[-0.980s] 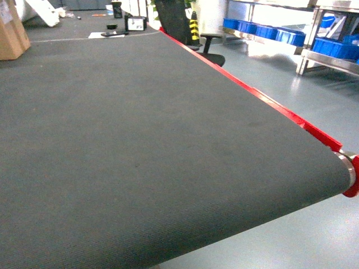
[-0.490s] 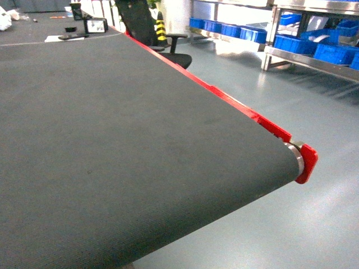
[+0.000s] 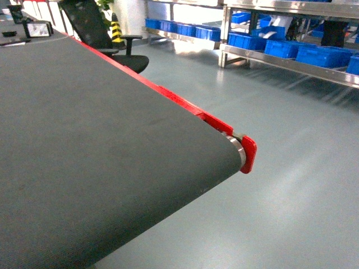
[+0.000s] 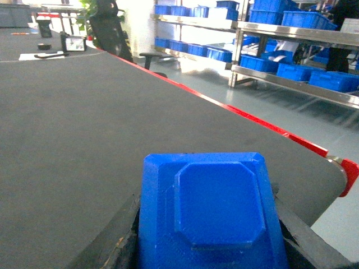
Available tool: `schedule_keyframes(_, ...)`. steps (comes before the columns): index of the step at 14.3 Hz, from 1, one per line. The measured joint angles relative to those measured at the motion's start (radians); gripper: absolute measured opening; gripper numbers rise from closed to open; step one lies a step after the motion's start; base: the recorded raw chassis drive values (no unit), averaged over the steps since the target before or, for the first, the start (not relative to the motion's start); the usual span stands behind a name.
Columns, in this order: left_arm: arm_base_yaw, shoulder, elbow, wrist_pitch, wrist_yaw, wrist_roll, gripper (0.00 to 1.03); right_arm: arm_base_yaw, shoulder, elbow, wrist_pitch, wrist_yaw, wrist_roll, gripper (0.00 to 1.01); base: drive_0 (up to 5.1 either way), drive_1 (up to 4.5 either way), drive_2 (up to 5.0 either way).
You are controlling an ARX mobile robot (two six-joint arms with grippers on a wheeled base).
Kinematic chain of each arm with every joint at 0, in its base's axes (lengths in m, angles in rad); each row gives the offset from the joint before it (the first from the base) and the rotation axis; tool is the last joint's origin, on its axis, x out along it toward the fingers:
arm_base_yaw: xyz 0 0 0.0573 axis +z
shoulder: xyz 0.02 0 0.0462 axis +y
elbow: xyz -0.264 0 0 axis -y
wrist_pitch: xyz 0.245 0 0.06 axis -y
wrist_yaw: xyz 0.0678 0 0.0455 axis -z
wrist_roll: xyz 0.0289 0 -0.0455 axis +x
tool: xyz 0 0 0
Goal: Sort blue parts and orange caps into right shelf containers
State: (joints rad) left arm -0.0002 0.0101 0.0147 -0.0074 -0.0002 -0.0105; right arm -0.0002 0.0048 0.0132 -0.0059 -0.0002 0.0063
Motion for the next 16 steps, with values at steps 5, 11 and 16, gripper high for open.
schedule_keyframes(5,0.000,0.000,0.000,0.000,0.000,0.000,0.44,0.000,0.000,0.000,0.000,0.000,0.000,0.43,-1.6,-1.60,-1.6)
schedule_keyframes(11,0.000,0.000,0.000,0.000,0.000,0.000,0.44,0.000,0.000,0.000,0.000,0.000,0.000,0.43,-1.7,-1.68,-1.7)
schedule_keyframes(16,0.000,0.000,0.000,0.000,0.000,0.000,0.44,0.000,0.000,0.000,0.000,0.000,0.000,0.43,-1.6,-1.60,-1.6)
